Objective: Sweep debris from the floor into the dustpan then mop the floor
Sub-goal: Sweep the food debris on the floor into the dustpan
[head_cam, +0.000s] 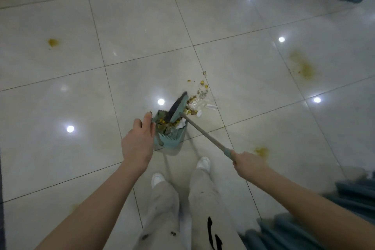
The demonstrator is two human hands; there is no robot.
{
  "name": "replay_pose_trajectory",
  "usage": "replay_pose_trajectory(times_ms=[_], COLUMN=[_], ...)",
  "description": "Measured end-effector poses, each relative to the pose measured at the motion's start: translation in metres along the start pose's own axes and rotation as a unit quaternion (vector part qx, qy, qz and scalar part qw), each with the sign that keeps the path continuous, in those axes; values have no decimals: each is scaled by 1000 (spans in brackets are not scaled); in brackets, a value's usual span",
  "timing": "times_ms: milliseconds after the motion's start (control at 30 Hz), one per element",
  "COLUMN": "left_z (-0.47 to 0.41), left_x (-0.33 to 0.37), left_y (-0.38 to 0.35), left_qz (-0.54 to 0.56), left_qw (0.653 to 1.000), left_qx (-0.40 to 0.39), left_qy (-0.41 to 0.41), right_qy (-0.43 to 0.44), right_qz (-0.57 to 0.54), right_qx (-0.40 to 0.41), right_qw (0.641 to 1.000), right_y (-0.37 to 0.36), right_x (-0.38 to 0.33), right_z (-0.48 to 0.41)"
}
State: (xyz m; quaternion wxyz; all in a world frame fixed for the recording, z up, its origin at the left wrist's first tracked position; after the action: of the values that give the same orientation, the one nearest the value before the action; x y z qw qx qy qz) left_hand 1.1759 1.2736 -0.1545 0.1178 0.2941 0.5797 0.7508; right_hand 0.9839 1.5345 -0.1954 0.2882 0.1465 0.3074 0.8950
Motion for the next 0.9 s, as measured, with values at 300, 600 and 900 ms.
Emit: replay_pose_trajectory(times_ms=[300,600,900], left_z=[13,27,9], left_x=[3,16,71], left_y=[3,-7,-26], left_qz=[21,-5,-37], left_qw=[999,998,999], left_qx=[-18,-41,-16], left_qy=[-29,-39,-22], right_qy=[-61,-149,-178], right_qz=[-129,-337,-372], right_qx=[97,105,112], right_qw=[985,924,904], right_y=[59,101,126], right_x=[33,65,117], right_z=[7,-61,-174])
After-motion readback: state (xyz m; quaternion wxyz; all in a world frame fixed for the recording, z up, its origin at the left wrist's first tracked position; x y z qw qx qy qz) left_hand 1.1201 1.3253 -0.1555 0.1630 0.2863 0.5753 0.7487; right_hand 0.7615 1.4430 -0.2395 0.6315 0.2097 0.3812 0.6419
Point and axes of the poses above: each hand's wrist, its own z-axis away from the middle knuckle, its own y-axis out of the back of the hand, x = y × z, the point moved 4 cm from there along -z, towards the middle knuckle, and after that the axes turned 1 degree about z, right-handed, at the moved point
